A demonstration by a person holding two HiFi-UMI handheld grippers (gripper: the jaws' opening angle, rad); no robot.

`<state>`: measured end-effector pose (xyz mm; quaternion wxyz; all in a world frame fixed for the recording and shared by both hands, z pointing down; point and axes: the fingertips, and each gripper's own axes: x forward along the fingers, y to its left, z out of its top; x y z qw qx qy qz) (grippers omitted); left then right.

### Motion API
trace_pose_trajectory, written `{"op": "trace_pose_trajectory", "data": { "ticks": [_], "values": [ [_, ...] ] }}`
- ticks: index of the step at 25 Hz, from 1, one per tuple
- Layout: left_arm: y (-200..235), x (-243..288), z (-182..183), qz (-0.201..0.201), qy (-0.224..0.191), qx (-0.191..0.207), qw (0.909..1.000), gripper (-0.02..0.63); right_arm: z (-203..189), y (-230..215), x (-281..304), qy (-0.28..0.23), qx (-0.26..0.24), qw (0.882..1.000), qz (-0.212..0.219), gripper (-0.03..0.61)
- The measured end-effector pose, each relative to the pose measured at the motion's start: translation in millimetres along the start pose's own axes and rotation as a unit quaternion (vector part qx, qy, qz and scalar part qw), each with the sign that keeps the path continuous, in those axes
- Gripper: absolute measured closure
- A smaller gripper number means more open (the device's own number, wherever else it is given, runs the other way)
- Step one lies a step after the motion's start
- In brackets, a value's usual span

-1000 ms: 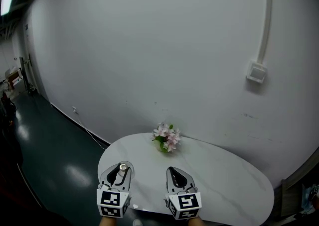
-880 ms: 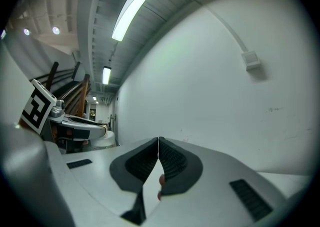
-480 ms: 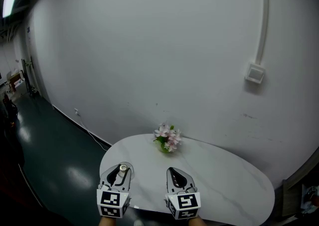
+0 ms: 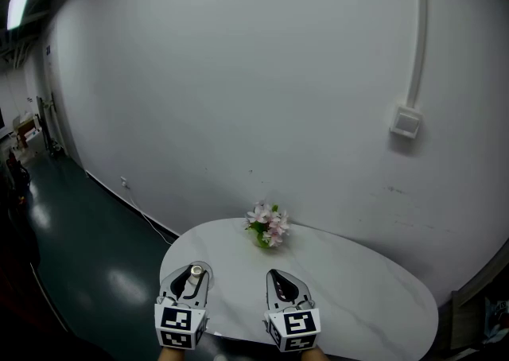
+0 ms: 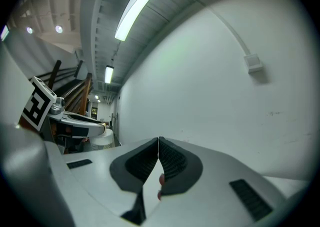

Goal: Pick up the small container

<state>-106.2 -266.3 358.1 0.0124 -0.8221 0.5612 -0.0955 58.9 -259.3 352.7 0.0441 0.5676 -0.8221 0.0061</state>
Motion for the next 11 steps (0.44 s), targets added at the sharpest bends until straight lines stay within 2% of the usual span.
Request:
{"op": "trace_pose_trajectory", "data": {
  "ticks": [11],
  "values": [
    [-1.6,2.5,3.7,0.002,-0.003,-0.001,1.0000,0.485,-0.3,-7.2,2.7,-0.008,0.000,1.000,-0.001,0.512]
  ]
}}
